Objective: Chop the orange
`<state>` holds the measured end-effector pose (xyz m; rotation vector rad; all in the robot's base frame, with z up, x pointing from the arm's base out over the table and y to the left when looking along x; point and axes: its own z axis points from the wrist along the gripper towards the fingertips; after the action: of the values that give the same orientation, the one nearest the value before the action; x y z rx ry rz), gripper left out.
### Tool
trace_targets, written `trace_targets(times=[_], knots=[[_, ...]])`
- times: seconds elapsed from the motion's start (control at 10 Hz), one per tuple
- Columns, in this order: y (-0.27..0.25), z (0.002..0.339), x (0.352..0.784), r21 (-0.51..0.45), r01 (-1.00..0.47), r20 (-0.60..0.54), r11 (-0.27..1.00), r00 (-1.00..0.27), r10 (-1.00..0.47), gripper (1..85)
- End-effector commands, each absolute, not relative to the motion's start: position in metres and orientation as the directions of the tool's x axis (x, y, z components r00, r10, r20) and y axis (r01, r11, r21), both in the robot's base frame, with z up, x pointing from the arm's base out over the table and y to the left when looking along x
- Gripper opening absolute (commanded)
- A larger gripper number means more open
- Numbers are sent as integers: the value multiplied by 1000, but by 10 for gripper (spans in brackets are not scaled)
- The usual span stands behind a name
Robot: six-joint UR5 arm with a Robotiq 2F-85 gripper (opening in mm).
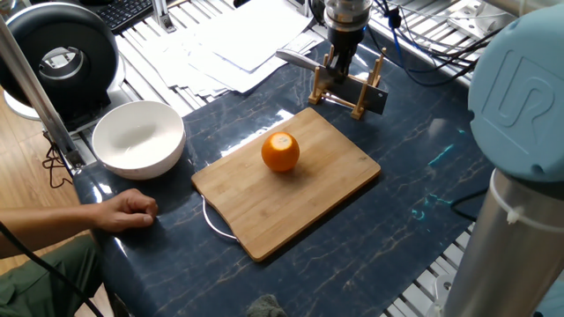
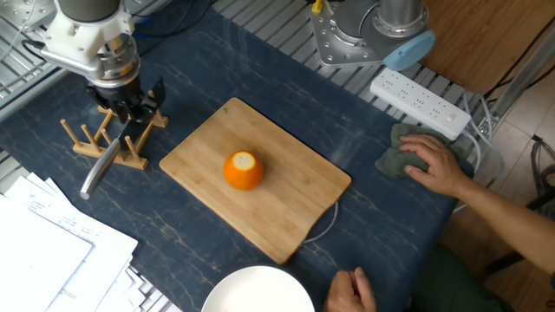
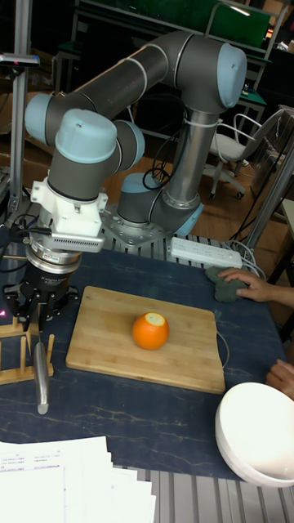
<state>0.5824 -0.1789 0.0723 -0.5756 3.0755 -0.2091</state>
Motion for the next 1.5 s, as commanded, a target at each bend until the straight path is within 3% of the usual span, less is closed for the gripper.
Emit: trace_targets(times=[0.0, 1.4], knots=[[-178, 73, 584, -126, -352, 9, 928, -935, -354, 297], [-173, 86, 580, -124, -346, 7, 930, -937, -348, 263]])
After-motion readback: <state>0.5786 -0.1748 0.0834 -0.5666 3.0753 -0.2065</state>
